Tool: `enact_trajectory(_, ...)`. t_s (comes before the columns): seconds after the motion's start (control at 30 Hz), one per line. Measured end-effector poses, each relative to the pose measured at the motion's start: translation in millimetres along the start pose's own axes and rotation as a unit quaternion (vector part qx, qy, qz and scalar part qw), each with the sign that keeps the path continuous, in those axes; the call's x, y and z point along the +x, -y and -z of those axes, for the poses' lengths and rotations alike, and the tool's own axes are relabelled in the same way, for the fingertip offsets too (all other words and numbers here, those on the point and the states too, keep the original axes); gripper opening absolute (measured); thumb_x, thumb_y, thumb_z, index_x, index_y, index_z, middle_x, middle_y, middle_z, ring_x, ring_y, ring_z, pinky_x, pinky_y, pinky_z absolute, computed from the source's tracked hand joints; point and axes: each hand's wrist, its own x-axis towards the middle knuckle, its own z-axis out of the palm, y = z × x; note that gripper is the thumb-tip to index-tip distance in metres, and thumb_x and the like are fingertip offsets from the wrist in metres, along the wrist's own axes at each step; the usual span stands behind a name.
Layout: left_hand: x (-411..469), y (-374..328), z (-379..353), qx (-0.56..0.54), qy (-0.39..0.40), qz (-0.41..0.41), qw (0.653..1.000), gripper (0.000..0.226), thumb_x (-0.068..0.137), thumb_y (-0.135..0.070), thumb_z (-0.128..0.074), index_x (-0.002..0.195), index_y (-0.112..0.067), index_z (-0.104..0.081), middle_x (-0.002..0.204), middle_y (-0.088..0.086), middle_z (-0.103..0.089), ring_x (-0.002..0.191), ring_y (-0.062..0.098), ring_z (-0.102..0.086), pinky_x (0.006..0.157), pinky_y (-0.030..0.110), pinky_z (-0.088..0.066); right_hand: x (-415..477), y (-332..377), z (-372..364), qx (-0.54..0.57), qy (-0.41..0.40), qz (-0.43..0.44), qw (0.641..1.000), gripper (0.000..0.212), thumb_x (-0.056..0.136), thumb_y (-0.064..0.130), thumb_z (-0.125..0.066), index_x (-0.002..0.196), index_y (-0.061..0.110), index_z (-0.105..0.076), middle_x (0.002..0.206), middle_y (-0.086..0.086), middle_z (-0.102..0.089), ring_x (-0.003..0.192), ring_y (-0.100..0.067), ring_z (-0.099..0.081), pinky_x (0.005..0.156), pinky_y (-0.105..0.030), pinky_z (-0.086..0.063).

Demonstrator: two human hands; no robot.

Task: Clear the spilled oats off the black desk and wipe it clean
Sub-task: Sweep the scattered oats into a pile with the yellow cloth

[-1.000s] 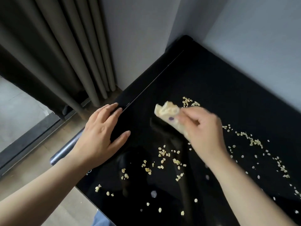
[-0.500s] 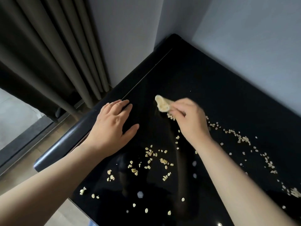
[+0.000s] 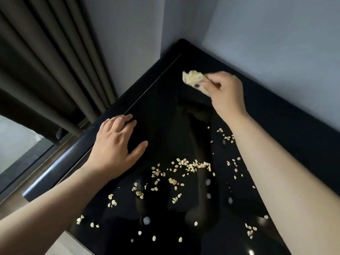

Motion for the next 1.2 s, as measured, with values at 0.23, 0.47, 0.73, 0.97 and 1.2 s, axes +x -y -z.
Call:
enact_trajectory(0.23,-1,-7,-2,0.003,-0.008,0.000,1.000,0.073,0.084,-0.062,-0.040,0.127,-0.005,-0.059,0.136,0.006,-0.052,0.130,0.025,-0.041,0.111,0.039,-0.028,30,-14,-49,-0.018,0.067,0.018,0.997,0.021,0.090,0.021,-0.064,0.109,0.015,-0.071,0.103,0.002,-0.063,0.092,-0.014,-0.059,0.082,-0.034,-0.053)
enact_trajectory(0.47,3,-3,-2,0.005,-0.007,-0.004,1.000,0.072,0.084,-0.060,-0.042,0.127,-0.005,-0.060,0.135,0.006,-0.053,0.129,0.025,-0.042,0.112,0.041,-0.028,-92,-9,-26,0.023,0.099,0.032,0.994,0.017,0.086,0.018,-0.069,0.102,0.020,-0.074,0.097,0.010,-0.063,0.093,-0.014,-0.056,0.075,-0.024,-0.047)
enact_trajectory(0.73,3,5,0,0.016,-0.016,-0.006,1.000,0.072,0.083,-0.060,-0.042,0.125,-0.004,-0.060,0.134,0.009,-0.053,0.127,0.028,-0.044,0.110,0.044,-0.030,-110,8,30,0.127,0.081,-0.063,0.987,0.019,0.089,0.018,-0.065,0.091,0.036,-0.072,0.088,0.012,-0.069,0.086,0.000,-0.061,0.075,-0.010,-0.042)
enact_trajectory(0.97,5,-2,-7,0.014,-0.018,0.004,1.000,0.075,0.082,-0.063,-0.041,0.126,-0.005,-0.059,0.136,0.006,-0.051,0.129,0.027,-0.041,0.111,0.042,-0.027,-21,-44,13,-0.066,0.041,0.014,0.997,0.022,0.091,0.015,-0.062,0.111,0.013,-0.071,0.103,0.002,-0.066,0.094,-0.012,-0.060,0.086,-0.032,-0.051)
enact_trajectory(1.2,4,0,-6,0.026,-0.017,-0.002,0.999,0.076,0.082,-0.063,-0.041,0.126,-0.004,-0.059,0.136,0.007,-0.051,0.129,0.027,-0.041,0.111,0.043,-0.027,-93,-53,4,-0.009,0.054,-0.016,0.998,0.021,0.087,0.017,-0.067,0.106,0.013,-0.073,0.098,0.008,-0.061,0.093,-0.015,-0.058,0.081,-0.023,-0.046)
